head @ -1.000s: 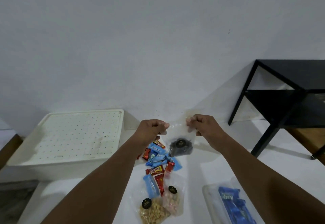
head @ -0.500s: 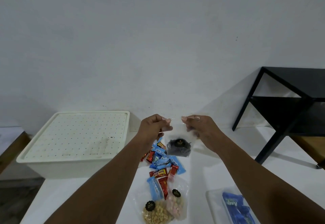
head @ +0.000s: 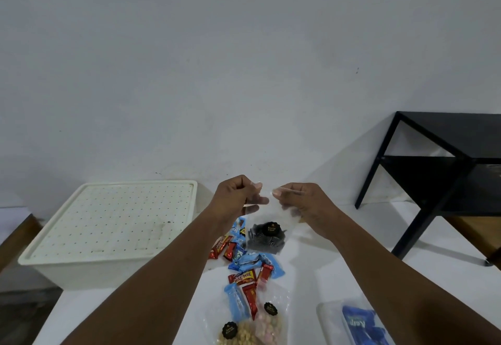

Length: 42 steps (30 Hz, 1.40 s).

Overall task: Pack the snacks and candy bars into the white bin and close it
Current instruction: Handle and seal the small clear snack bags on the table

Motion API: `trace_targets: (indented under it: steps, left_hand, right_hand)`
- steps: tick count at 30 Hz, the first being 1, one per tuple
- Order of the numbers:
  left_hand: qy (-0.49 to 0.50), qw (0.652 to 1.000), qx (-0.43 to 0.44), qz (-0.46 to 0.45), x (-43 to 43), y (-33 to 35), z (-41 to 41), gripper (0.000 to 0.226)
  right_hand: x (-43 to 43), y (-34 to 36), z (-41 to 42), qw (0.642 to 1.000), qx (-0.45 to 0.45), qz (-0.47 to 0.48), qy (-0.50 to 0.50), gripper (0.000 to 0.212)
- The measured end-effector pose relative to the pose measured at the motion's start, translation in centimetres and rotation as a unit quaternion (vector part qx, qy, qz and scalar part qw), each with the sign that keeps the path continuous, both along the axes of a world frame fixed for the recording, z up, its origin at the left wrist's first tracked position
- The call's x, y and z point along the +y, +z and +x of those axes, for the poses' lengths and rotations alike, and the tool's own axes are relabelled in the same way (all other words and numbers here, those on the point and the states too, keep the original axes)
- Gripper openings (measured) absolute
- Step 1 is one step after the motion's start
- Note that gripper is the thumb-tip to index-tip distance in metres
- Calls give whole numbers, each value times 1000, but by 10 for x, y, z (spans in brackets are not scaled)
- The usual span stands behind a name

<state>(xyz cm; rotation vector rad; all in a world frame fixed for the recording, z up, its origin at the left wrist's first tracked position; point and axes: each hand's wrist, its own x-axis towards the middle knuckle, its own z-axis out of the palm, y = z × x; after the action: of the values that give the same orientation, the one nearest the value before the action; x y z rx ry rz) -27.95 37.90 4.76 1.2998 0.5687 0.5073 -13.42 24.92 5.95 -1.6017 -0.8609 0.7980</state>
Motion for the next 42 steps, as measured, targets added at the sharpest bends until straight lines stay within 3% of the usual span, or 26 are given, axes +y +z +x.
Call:
trace_targets:
  steps: [4,7,11,14,19,23,27,33,35,38,42]
  left_hand:
    - [-14,1000,-4,-10,-2,0,0,18]
    - [-39,999,15,0,-1,1,-2,26]
    - [-31,999,15,25,3,7,-3,14]
    - [-4,1000,-5,12,7,8,-3,18]
    - [-29,998,-8,-50,9,4,-7,16]
    - [-103,984,81,-117,11,11,-14,47]
    - [-179,970,130,-97,12,8,-15,28]
    - [-168,981,70,-66,7,-5,-8,21]
    - [-136,988,58,-47,5,-10,-4,19]
    - [-102,992,70,38,0,-18,6,18]
    - [-77,988,82,109,-6,-25,16,20]
  right_hand:
    - [3,1,3,999,-43,17,-19,16]
    - [4,4,5,999,-49,15,-5,17]
    - [2,3,8,999,15,2,28,20]
    - [1,-2,10,997,70,26,-13,23]
    - [-2,-3,8,999,15,39,-24,23]
    - [-5,1,9,999,9,-8,39,20]
    - [2,8,10,993,-51,-52,92,21]
    - [1,-3,10,994,-88,-53,36,24]
    - [1,-13,8,997,-39,-39,-59,33]
    - [1,-24,2,979,156,-12,-127,39]
    - [5,-26,-8,980,162,-19,-111,19]
